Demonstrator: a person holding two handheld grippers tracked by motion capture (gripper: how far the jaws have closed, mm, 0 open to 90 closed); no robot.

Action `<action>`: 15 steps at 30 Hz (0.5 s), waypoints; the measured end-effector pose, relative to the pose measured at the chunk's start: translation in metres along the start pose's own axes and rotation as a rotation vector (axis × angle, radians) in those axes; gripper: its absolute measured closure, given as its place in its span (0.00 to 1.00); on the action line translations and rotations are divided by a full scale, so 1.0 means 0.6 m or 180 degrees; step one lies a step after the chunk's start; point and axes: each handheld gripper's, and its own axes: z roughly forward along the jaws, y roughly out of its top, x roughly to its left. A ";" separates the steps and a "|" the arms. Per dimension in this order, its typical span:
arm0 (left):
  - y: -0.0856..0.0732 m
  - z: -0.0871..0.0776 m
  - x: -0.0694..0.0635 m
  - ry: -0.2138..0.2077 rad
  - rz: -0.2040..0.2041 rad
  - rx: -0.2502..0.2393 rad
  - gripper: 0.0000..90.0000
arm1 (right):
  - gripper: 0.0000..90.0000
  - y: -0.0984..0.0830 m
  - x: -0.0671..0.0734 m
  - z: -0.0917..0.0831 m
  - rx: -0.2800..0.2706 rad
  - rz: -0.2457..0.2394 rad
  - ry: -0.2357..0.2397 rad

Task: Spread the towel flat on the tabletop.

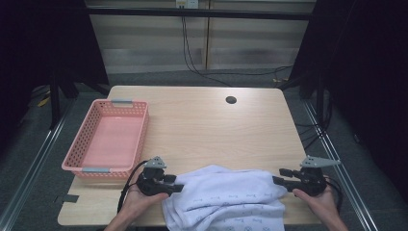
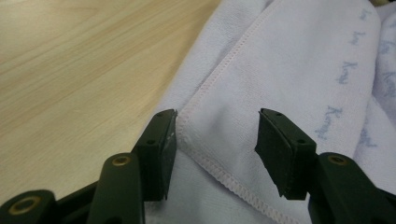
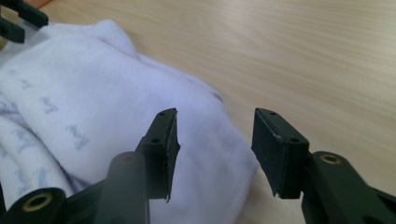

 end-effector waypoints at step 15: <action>0.009 -0.030 0.003 -0.0140 -0.0020 -0.0392 0.96 | 0.93 0.013 0.010 0.030 0.0018 -0.0048 0.0050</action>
